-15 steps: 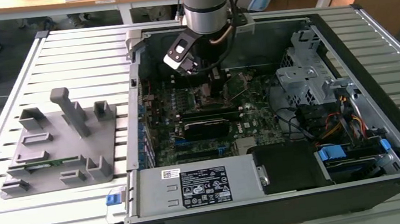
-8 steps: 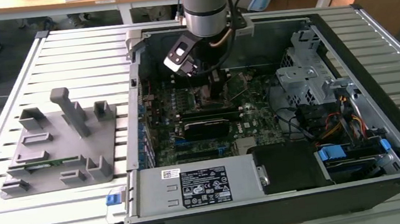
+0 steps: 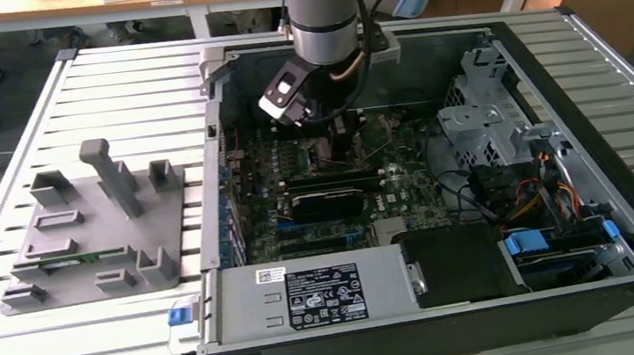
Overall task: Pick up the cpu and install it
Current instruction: 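Place the cpu into insertion slot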
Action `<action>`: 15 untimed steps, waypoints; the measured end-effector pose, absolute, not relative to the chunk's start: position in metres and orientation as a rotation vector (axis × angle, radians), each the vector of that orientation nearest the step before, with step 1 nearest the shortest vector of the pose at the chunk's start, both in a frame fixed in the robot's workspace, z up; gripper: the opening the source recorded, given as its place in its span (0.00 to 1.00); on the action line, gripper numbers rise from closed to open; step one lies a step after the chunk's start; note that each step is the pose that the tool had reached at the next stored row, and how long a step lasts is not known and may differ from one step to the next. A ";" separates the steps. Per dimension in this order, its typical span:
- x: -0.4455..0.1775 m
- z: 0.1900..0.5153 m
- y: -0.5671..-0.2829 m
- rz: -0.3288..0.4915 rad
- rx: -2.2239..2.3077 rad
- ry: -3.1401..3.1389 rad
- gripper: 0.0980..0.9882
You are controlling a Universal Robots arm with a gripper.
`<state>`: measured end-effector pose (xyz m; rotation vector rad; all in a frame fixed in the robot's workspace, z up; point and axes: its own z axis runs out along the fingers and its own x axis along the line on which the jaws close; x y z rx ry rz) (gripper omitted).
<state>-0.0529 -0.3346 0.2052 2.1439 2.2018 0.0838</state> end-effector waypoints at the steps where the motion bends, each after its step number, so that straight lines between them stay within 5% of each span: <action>1: -0.053 0.204 -0.335 0.084 2.147 2.199 0.48; 15: -0.053 0.196 -0.336 0.097 2.160 2.197 0.48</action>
